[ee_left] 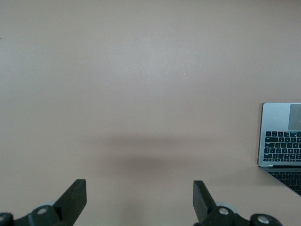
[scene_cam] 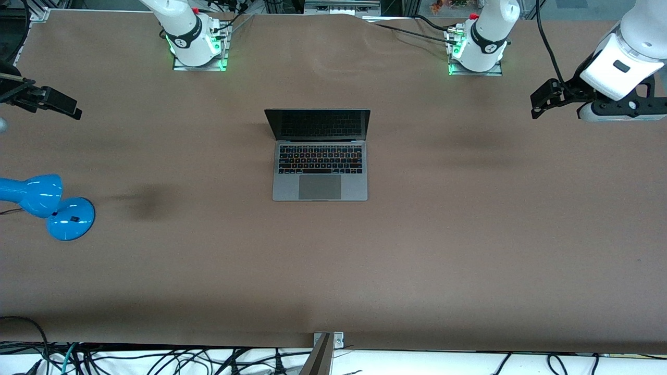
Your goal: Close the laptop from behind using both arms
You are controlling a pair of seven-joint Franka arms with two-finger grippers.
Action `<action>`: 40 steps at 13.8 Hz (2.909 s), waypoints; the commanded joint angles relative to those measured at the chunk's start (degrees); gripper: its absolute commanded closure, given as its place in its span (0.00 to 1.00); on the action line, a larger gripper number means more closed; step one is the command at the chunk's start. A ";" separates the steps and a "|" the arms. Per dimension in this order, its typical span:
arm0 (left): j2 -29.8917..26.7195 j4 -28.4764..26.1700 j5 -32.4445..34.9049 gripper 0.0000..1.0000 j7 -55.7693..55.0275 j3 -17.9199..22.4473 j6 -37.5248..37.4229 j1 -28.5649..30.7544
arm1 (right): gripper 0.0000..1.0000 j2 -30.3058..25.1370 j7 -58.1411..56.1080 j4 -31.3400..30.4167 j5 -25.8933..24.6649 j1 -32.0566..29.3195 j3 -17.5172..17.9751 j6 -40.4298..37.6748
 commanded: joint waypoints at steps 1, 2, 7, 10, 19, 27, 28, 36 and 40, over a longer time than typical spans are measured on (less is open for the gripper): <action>-0.37 1.01 -0.57 0.00 0.36 0.11 -1.17 0.42 | 0.00 0.24 -1.02 1.04 0.83 -0.24 -0.18 -1.01; -0.20 0.92 -0.48 0.00 0.71 0.11 -1.17 0.43 | 0.00 0.24 -1.02 1.04 0.83 -0.24 -0.18 -1.01; 0.51 1.01 -0.92 0.00 0.63 0.11 -1.17 0.34 | 0.00 0.24 -1.11 1.04 0.83 -0.24 -0.18 -1.01; 0.51 1.09 -0.92 0.00 0.19 -0.15 -1.17 0.34 | 0.00 0.24 -1.11 1.04 0.83 -0.24 -0.18 -1.01; 0.51 1.01 -1.10 0.00 -0.08 -1.98 -1.43 -0.45 | 0.00 0.24 -1.11 1.04 0.83 -0.24 -0.18 -1.01; 2.88 1.00 -1.10 0.00 -12.54 -13.40 -1.52 -0.45 | 0.00 0.24 -1.11 1.04 0.83 -0.24 -0.18 -1.01; 3.14 1.01 -1.10 0.00 -13.86 -14.64 -1.52 -0.54 | 0.00 0.24 -1.11 1.04 0.83 -0.24 -0.18 -1.01; 4.37 0.74 -6.01 0.00 -23.87 -24.66 -2.75 -0.54 | 0.00 0.24 -1.11 0.95 0.83 -0.24 -0.18 -1.45; 6.56 -0.05 -6.11 0.00 -29.41 -30.72 -2.92 -0.63 | 0.00 0.33 -1.02 1.04 0.83 -0.15 -0.10 -2.24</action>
